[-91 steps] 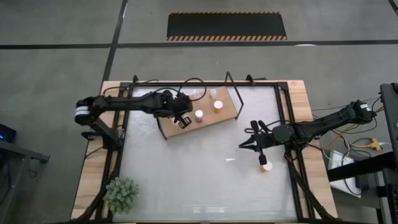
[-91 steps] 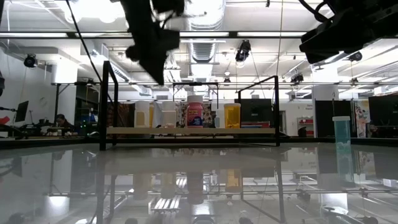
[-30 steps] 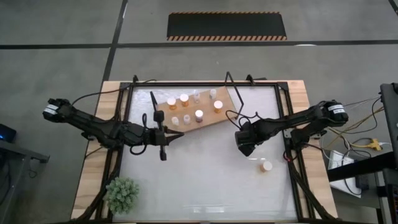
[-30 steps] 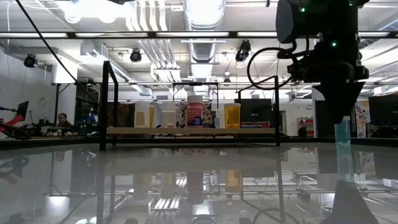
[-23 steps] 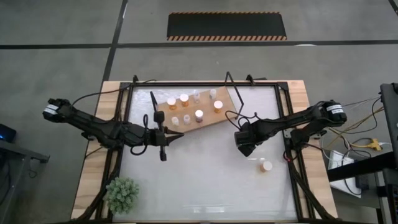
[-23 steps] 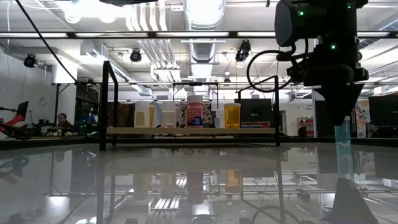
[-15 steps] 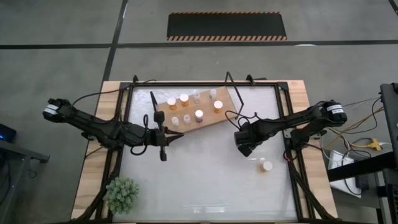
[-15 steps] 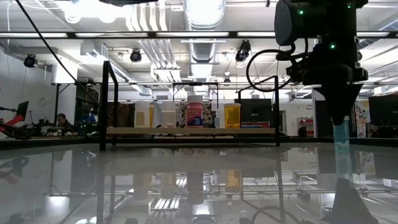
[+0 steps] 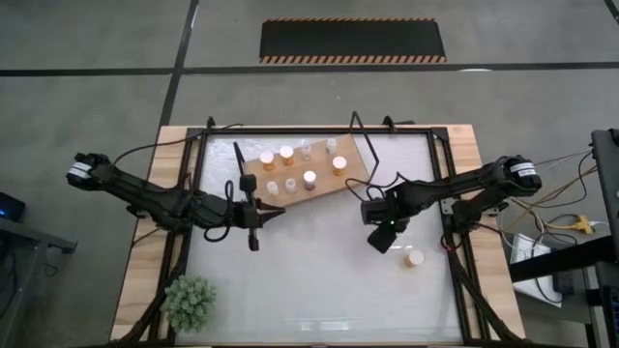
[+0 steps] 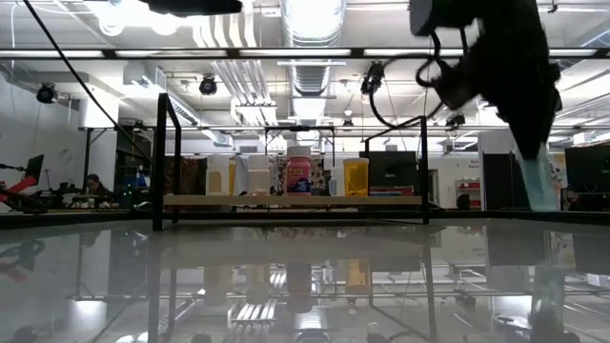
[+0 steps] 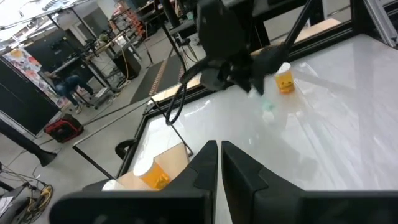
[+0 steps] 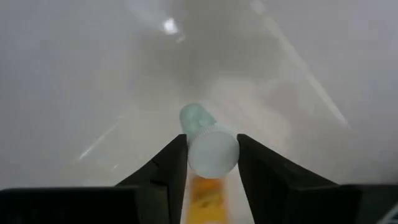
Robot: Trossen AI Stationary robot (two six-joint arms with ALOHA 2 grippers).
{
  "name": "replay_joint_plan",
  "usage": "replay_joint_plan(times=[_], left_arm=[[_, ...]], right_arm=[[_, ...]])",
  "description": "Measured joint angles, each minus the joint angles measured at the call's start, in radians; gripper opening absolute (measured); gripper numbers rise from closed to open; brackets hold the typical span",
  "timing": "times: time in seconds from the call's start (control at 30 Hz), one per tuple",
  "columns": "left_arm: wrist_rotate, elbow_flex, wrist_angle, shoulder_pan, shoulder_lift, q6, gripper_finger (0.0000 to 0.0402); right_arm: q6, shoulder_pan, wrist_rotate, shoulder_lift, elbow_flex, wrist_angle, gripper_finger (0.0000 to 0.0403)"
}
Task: Pick and place medicine bottles onto shelf by color
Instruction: Put the green pill bottle on the shelf
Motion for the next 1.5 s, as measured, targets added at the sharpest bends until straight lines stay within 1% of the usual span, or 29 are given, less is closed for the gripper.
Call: replay_joint_plan(times=[0.07, 0.2, 0.33, 0.47, 0.57, 0.7, 0.87, 1.03, 1.1, 1.2, 1.37, 1.5], left_arm=[[0.0, -0.004, -0.001, 0.0, 0.0, 0.0, 0.0004], [0.0, -0.006, -0.001, 0.0, -0.002, 0.0, 0.0004], [0.0, -0.01, -0.001, 0.0, -0.002, 0.0, 0.0004], [0.0, -0.017, -0.001, -0.001, -0.004, -0.001, 0.0004], [0.001, -0.021, -0.001, -0.001, -0.004, -0.001, 0.0004], [0.002, -0.023, -0.001, -0.002, -0.013, -0.017, 0.0004], [0.003, -0.028, -0.001, -0.002, -0.033, -0.044, 0.0004], [0.003, -0.061, 0.002, -0.002, -0.079, -0.053, 0.0004], [0.003, -0.071, -0.002, -0.002, -0.108, -0.053, 0.0004], [0.004, -0.07, -0.002, -0.002, -0.154, -0.049, 0.0004], [0.003, -0.064, 0.003, -0.002, -0.235, -0.028, 0.0004], [0.003, -0.079, -0.002, -0.002, -0.286, -0.027, 0.0004]], right_arm=[[-0.033, 0.011, -0.054, 0.007, 0.049, 0.0, 0.0115], [-0.1, 0.021, -0.066, 0.039, 0.181, 0.001, 0.0106], [-0.18, 0.017, -0.045, 0.099, 0.344, -0.003, 0.0108], [-0.312, -0.004, 0.024, 0.2, 0.534, -0.087, 0.0109], [-0.441, -0.039, 0.068, 0.292, 0.685, -0.192, 0.0108], [-0.615, -0.103, 0.125, 0.409, 0.867, -0.277, 0.0107], [-0.793, -0.215, 0.131, 0.527, 1.056, -0.291, 0.0106], [-0.904, -0.321, 0.138, 0.626, 1.218, -0.293, 0.0106], [-0.933, -0.365, 0.159, 0.667, 1.275, -0.307, 0.0106], [-0.962, -0.425, 0.161, 0.723, 1.338, -0.327, 0.0105], [-0.992, -0.488, 0.155, 0.765, 1.332, -0.336, 0.0105], [-1.02, -0.513, 0.157, 0.803, 1.331, -0.324, 0.0105]])
